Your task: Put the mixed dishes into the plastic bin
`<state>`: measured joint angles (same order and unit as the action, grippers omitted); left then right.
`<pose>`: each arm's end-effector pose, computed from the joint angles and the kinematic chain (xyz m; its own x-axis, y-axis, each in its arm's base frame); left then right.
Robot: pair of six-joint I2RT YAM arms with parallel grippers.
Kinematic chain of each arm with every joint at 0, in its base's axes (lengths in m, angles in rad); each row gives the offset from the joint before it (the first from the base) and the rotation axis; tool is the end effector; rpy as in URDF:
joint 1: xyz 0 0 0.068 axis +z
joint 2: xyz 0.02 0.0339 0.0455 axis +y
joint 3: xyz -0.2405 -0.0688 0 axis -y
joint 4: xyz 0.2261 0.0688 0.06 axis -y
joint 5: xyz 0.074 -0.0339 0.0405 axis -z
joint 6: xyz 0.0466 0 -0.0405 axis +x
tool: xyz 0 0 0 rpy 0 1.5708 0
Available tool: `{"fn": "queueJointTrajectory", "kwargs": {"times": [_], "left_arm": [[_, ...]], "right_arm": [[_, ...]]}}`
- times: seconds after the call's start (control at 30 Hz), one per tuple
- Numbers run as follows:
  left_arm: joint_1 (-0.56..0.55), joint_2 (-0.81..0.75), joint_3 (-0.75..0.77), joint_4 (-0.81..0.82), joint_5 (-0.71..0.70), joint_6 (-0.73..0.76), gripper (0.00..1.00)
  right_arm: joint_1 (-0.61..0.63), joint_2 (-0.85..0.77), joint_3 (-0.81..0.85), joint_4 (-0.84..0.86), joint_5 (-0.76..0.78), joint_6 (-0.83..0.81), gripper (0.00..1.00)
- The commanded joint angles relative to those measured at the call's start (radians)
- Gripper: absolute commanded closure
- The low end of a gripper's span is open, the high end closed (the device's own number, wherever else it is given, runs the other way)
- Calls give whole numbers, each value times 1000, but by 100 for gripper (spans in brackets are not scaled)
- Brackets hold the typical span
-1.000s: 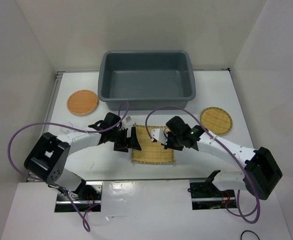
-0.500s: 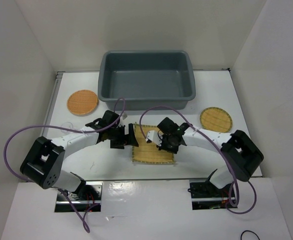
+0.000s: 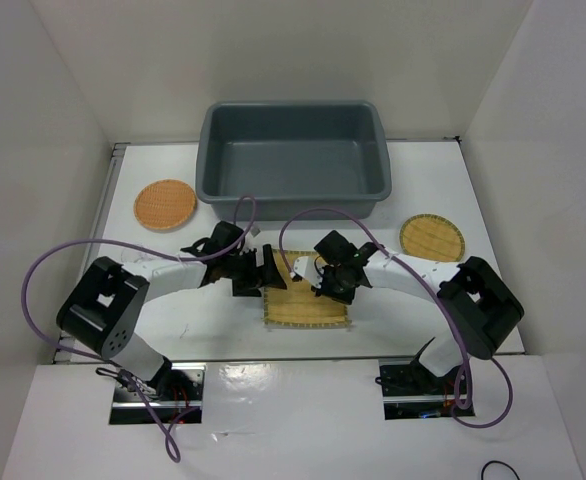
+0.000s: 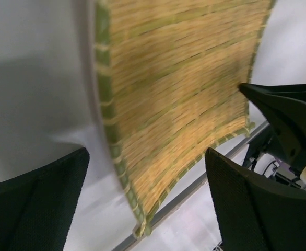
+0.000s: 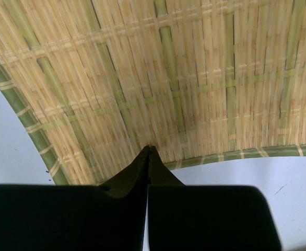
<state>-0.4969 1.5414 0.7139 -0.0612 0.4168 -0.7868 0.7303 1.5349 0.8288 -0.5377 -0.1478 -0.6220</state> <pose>0.2403 -0.1518 0.1375 -0.9494 -0.2217 -0.2226 -0.0170 0.7437 -0.6683 0.1898 0.1792 0.1391 -0.1684 -0.9244 -0.3423 -0.9760 0.2051 -0.0738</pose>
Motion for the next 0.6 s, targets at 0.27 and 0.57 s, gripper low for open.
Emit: {"fn": "queueJointTrajectory", "kwargs": {"times": [0.27,0.57], "left_arm": [[-32,158,-62,322,169,-37,23],[-80,158,-51,362,232,-60,85]], "right_arm": [[-6,37,-20,51,-22,13,100],[-6,28,-30,70,-22,22,100]]}}
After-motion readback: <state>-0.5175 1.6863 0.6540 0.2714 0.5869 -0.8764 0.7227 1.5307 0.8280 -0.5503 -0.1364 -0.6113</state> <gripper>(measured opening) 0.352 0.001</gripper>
